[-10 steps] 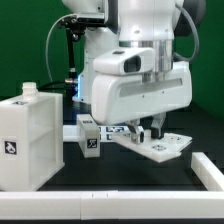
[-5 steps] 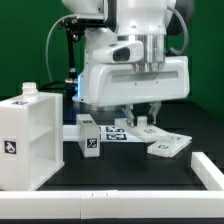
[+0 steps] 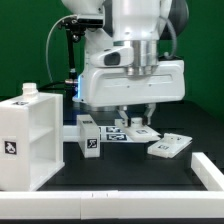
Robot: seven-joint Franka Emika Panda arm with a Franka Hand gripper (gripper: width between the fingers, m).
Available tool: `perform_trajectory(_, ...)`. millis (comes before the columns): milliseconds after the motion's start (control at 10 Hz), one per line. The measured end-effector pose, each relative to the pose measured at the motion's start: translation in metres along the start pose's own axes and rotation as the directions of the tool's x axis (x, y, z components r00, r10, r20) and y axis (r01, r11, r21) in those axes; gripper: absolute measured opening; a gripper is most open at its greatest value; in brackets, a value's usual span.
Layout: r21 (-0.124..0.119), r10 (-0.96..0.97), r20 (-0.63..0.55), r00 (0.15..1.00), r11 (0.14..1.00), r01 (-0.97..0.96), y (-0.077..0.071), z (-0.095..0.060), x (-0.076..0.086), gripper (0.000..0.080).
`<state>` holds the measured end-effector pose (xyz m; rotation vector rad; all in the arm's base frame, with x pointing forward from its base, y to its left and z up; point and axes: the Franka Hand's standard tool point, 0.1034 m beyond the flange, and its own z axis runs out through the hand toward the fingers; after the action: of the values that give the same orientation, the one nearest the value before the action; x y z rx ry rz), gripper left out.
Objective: Assemble cabinet
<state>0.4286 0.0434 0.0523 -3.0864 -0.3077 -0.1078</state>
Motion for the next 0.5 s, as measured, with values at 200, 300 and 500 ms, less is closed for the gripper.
perform_trajectory(200,-0.013,0.028,-0.014,1.0,1.0,-0.028,0.002,0.013,-0.043,0.0261)
perform_trajectory(300,-0.016,0.036,-0.015,0.999,0.999,-0.036,-0.002,0.026,-0.062,0.0261)
perform_trajectory(500,-0.015,0.042,-0.011,0.999,0.999,-0.043,0.001,0.037,-0.06,0.0261)
